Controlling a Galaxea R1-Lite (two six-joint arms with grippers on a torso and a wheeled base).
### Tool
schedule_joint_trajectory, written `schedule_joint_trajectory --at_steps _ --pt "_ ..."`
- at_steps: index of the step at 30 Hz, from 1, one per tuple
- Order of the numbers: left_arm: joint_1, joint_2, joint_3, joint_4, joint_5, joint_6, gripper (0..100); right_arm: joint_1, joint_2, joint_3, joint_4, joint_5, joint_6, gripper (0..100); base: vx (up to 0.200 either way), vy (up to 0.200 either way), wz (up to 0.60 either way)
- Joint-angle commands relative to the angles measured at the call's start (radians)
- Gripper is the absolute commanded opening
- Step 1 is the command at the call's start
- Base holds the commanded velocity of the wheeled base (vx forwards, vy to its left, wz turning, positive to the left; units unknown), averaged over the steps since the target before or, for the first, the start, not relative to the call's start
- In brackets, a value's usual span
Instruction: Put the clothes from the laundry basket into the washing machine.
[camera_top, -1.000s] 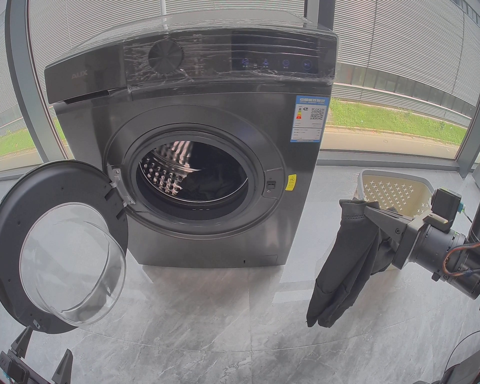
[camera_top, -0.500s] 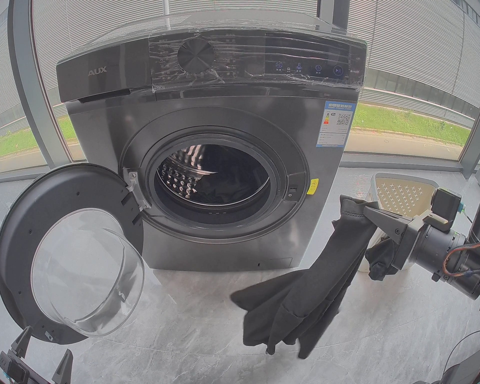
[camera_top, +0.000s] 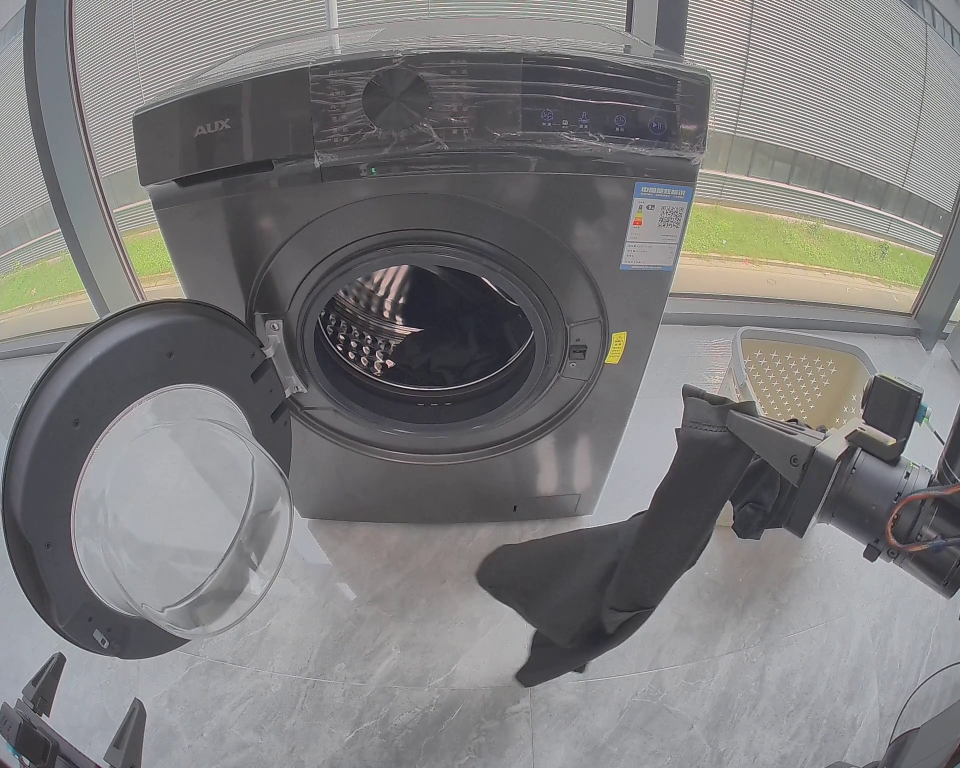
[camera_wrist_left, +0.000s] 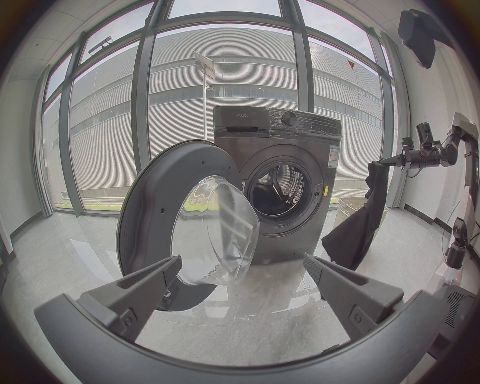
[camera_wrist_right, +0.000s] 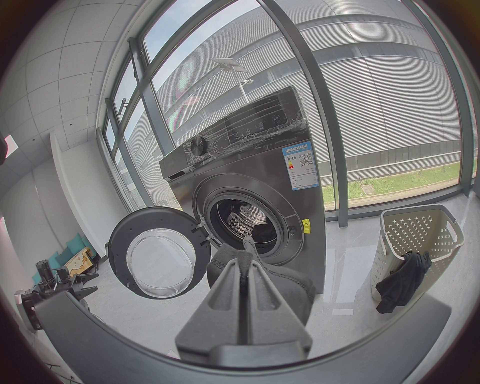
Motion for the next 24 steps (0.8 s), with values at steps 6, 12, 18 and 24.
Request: schedule_joint_trajectory --at_steps 6,12,18,24 --pt "0.0 -0.016 0.016 0.0 0.0 -0.002 100 -0.004 0.01 -0.004 0.0 0.002 0.009 0 0.0 0.133 0.0" --pt "0.0 -0.016 0.016 0.0 0.0 -0.002 100 -0.002 0.01 -0.003 0.0 0.002 0.009 0 0.0 0.2 0.0" --pt "0.0 -0.016 0.016 0.0 0.002 0.0 100 -0.001 0.01 -0.001 0.0 0.002 0.009 0 0.0 0.167 0.0" --pt "0.0 -0.016 0.016 0.0 0.002 0.0 100 -0.001 0.01 0.0 0.0 0.002 0.009 0 0.0 0.0 0.0"
